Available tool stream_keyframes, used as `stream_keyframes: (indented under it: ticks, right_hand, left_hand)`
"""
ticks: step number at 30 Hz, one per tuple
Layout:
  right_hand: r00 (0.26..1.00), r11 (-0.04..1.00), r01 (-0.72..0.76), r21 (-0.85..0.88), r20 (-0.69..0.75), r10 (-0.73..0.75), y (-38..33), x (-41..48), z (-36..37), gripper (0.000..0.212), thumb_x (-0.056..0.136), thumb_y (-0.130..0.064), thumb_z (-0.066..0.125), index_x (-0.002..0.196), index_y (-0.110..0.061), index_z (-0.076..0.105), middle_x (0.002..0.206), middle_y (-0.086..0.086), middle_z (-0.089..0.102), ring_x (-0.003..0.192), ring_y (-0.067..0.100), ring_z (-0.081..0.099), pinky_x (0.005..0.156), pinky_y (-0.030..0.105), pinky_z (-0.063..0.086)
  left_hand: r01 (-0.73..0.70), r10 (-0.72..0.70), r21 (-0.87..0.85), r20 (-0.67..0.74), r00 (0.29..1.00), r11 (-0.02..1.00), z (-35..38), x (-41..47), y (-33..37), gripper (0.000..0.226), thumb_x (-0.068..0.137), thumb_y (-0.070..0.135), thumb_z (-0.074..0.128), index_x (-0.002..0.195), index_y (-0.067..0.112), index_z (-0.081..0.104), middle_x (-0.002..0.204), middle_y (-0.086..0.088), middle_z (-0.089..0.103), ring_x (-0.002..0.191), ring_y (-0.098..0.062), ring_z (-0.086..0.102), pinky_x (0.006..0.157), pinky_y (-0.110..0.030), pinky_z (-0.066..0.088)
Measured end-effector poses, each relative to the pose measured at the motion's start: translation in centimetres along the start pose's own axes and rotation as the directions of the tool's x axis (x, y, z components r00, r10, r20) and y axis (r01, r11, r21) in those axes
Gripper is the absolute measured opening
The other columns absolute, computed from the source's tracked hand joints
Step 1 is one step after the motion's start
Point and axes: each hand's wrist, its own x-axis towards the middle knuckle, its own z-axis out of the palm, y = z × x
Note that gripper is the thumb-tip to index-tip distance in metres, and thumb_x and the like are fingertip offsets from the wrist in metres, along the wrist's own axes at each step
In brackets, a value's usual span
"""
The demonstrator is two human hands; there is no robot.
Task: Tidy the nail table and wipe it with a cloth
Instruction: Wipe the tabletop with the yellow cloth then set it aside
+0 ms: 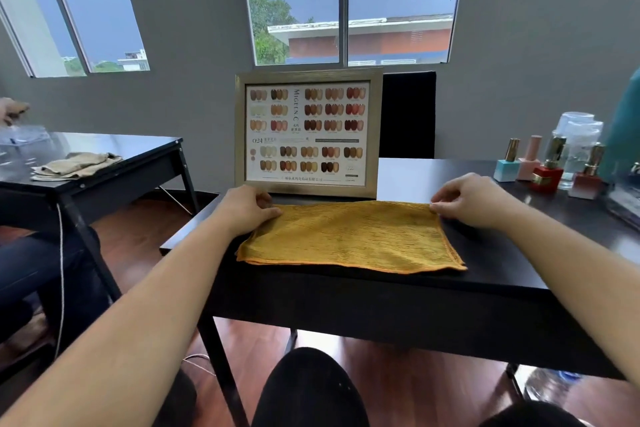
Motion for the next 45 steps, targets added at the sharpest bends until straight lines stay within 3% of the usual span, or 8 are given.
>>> stream_keyframes:
  ticks: [4,16,23,27,30,33,37,45]
  right_hand:
    - [0.996,0.994,-0.069,0.087,0.056,0.065,0.2,1.3,0.5,0.009,0.085,-0.026,0.068,0.076,-0.025,0.069,0.083,0.0,0.069,0.072,0.007,0.057,0.058,0.019,0.039]
    - [0.97,0.993,-0.096,-0.065,0.219,0.108,-0.9,2.0,0.4,0.025,0.086,-0.035,0.065,0.071,-0.018,0.055,0.078,0.002,0.059,0.065,0.012,0.05,0.055,0.026,0.035]
    - [0.93,0.83,-0.228,0.509,0.366,0.031,-6.0,1.5,-2.0,0.015,0.094,-0.014,0.051,0.096,0.0,0.056,0.068,0.012,0.059,0.045,0.017,0.06,0.043,0.025,0.05]
    - [0.894,0.63,-0.334,0.701,0.447,-0.023,-11.8,1.9,-0.3,0.013,0.094,-0.01,0.051,0.099,0.002,0.052,0.069,0.017,0.067,0.053,0.021,0.068,0.05,0.026,0.059]
    - [0.846,0.468,-0.419,0.778,0.521,-0.11,-15.3,2.2,1.9,0.015,0.096,-0.01,0.048,0.105,0.002,0.051,0.08,0.019,0.071,0.07,0.025,0.072,0.065,0.031,0.06]
    - [0.842,0.564,-0.336,0.754,0.508,-0.178,-16.2,2.6,3.1,0.016,0.096,-0.013,0.05,0.108,-0.003,0.055,0.097,0.017,0.07,0.087,0.024,0.07,0.077,0.032,0.059]
    - [0.911,0.683,-0.2,0.702,0.39,-0.134,-14.7,2.9,3.6,0.012,0.095,-0.013,0.052,0.101,-0.005,0.059,0.095,0.015,0.07,0.08,0.019,0.071,0.069,0.024,0.059]
    - [0.966,0.972,-0.163,0.168,0.227,0.122,-12.0,3.4,4.5,0.021,0.084,-0.022,0.065,0.084,-0.001,0.064,0.075,0.014,0.069,0.06,0.02,0.063,0.058,0.027,0.055]
  left_hand:
    - [-0.01,0.005,-0.045,-0.098,0.995,0.999,0.4,0.3,0.1,0.013,0.082,0.028,0.069,0.073,0.02,0.064,0.071,0.009,0.056,0.081,-0.014,0.053,0.071,-0.026,0.037]
    - [-0.101,0.104,0.026,-0.282,0.954,0.995,1.3,-0.7,0.3,0.013,0.082,0.028,0.066,0.089,0.024,0.055,0.078,0.006,0.054,0.079,-0.014,0.051,0.07,-0.028,0.041]
    - [-0.14,0.137,-0.088,-0.037,0.99,0.986,0.0,-1.4,0.5,0.009,0.084,0.036,0.065,0.084,0.028,0.068,0.079,0.014,0.064,0.077,0.0,0.057,0.06,-0.013,0.038]
    - [0.156,-0.007,-0.71,0.208,0.978,0.686,-1.3,-1.8,1.6,0.031,0.089,0.044,0.054,0.097,0.019,0.071,0.083,0.003,0.071,0.077,-0.009,0.068,0.059,-0.016,0.051]
    - [0.41,0.017,-0.779,0.473,0.881,0.474,-1.7,-2.0,1.9,0.059,0.081,0.062,0.05,0.108,0.013,0.067,0.096,-0.006,0.073,0.091,-0.021,0.07,0.072,-0.036,0.058]
    - [0.378,0.012,-0.721,0.472,0.882,0.58,-1.2,-2.2,2.0,0.05,0.076,0.054,0.063,0.11,0.018,0.064,0.105,-0.005,0.071,0.1,-0.022,0.066,0.083,-0.041,0.055]
    - [0.239,-0.128,-0.553,0.231,0.965,0.799,-0.1,-2.0,2.4,0.022,0.08,0.015,0.07,0.101,0.021,0.066,0.094,0.002,0.065,0.088,-0.012,0.062,0.065,-0.025,0.053]
    - [0.221,-0.215,-0.177,0.052,0.975,0.959,-0.9,-0.7,0.0,0.022,0.078,0.02,0.07,0.1,0.017,0.067,0.091,0.0,0.064,0.081,-0.014,0.06,0.07,-0.027,0.05]
